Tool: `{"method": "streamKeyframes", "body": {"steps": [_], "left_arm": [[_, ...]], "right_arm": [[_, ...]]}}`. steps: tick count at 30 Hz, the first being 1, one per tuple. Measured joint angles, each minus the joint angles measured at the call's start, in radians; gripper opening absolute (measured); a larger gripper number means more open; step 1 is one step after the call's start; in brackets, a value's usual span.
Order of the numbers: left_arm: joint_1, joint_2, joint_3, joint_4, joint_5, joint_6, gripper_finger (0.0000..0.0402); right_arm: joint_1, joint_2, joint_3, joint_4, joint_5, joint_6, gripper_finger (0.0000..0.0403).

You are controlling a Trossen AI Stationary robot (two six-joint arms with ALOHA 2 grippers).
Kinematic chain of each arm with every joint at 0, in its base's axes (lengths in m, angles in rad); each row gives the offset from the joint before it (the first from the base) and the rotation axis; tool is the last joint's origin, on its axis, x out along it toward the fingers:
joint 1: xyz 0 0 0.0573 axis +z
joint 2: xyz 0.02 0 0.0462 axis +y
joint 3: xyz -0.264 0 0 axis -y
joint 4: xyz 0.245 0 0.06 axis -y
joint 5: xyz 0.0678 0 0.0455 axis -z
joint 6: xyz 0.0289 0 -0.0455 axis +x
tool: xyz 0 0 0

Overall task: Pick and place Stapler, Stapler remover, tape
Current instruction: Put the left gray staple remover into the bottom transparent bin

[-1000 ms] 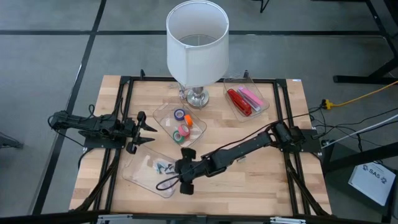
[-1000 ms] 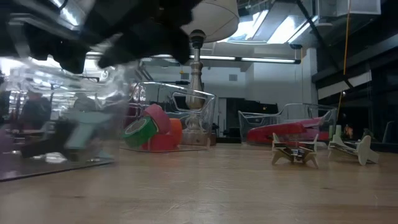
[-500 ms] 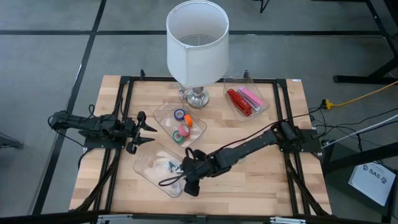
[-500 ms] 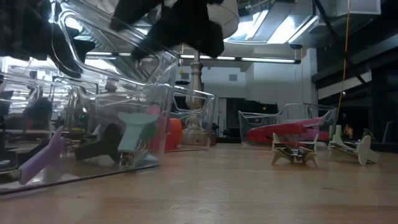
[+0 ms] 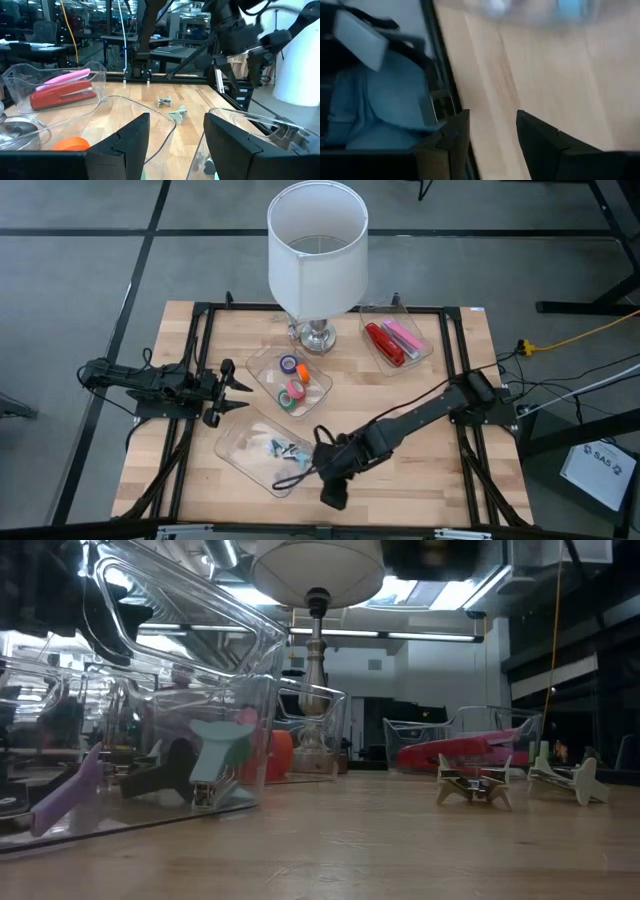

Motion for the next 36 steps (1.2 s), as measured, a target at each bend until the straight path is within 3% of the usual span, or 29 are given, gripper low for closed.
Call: {"method": "streamKeyframes", "body": {"steps": [6, 9, 15, 20, 26, 36], "left_arm": [[0.0, 0.0, 0.0, 0.0, 0.0, 0.0, 0.0185], [0.0, 0.0, 0.0, 0.0, 0.0, 0.0, 0.0185], [0.0, 0.0, 0.0, 0.0, 0.0, 0.0, 0.0185], [0.0, 0.0, 0.0, 0.0, 0.0, 0.0, 0.0185], [0.0, 0.0, 0.0, 0.0, 0.0, 0.0, 0.0185], [0.0, 0.0, 0.0, 0.0, 0.0, 0.0, 0.0185]], "right_arm": [[0.019, -0.004, 0.0, -0.239, -0.02, 0.097, 0.0163], [0.027, -0.004, 0.0, -0.347, -0.001, -0.008, 0.0163], [0.055, -0.005, -0.016, -0.502, 0.136, -0.344, 0.0163], [0.055, -0.005, -0.076, -0.505, 0.166, -0.609, 0.0163], [0.054, -0.005, -0.15, -0.468, 0.326, -0.79, 0.0163], [0.042, -0.005, -0.291, -0.301, 0.351, -0.905, 0.0163]]}}
